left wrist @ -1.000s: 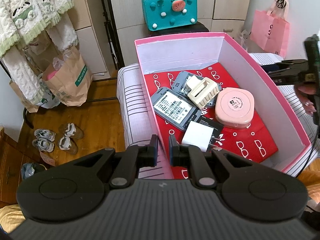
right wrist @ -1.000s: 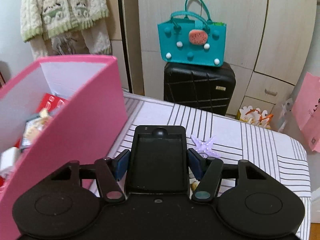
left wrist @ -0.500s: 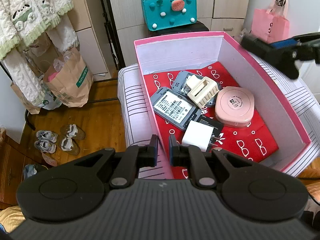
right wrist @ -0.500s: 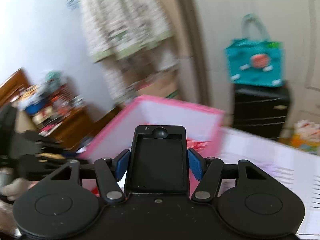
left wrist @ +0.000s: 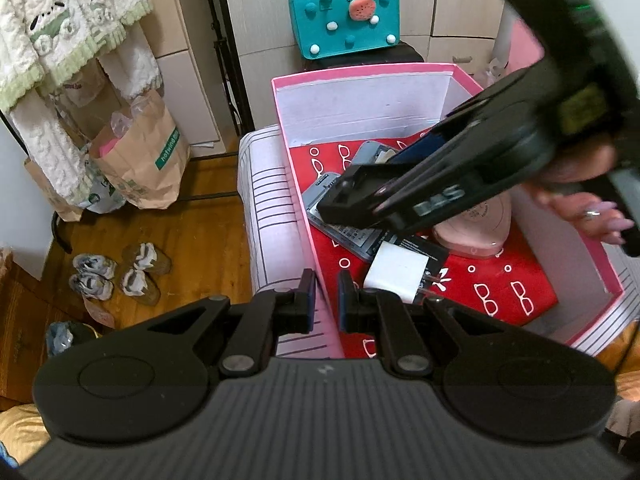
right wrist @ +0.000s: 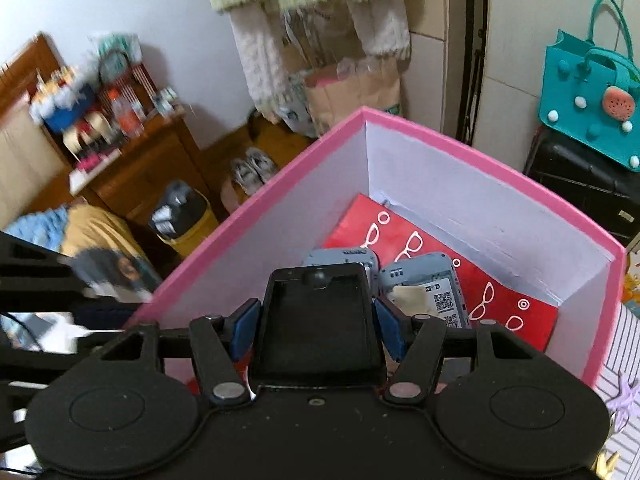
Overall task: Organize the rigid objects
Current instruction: 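Carry the black phone case into the box and open the right gripper, then withdraw the right gripper from the box back over the table, then lower the right gripper onto the yellow starfish and close it, then carry the yellow starfish into the box and open the right gripper, then move the right gripper back to the keys on the bedspread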
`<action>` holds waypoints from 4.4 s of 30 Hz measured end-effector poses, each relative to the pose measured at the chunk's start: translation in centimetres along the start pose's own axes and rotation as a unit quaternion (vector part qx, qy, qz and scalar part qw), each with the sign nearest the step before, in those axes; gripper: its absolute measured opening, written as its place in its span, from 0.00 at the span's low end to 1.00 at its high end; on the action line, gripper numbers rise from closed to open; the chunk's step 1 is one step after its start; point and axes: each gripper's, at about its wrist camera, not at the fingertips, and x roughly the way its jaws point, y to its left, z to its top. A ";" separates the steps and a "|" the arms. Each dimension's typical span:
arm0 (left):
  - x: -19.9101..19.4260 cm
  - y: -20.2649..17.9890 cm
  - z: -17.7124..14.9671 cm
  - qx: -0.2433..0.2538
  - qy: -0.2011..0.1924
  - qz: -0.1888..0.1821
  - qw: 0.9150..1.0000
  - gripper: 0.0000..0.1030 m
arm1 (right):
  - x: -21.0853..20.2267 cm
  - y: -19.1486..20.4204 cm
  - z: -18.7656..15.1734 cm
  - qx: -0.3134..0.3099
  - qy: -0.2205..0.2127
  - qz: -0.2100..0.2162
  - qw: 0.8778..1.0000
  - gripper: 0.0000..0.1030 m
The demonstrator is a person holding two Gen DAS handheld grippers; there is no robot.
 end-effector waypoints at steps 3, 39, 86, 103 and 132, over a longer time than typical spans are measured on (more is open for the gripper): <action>0.0 -0.3 -0.1 0.005 -0.002 0.008 1.000 0.10 | 1.3 -0.6 0.2 0.007 0.014 0.005 1.000 0.65; -0.3 0.6 0.2 0.002 0.010 -0.022 1.000 0.10 | -14.3 -11.0 -18.5 0.160 -0.195 -0.104 0.962 0.77; -0.5 0.4 -0.2 0.005 0.001 -0.019 1.000 0.10 | -10.9 -12.2 -18.9 0.124 -0.182 -0.197 0.955 0.25; -0.5 0.9 -0.6 -0.016 -0.011 -0.032 0.999 0.10 | -8.6 -0.2 -10.8 0.023 -0.123 0.026 0.992 0.25; -0.6 0.9 -1.0 -0.030 -0.018 -0.031 0.999 0.10 | -13.2 -14.5 -19.6 0.209 -0.161 -0.158 0.952 0.47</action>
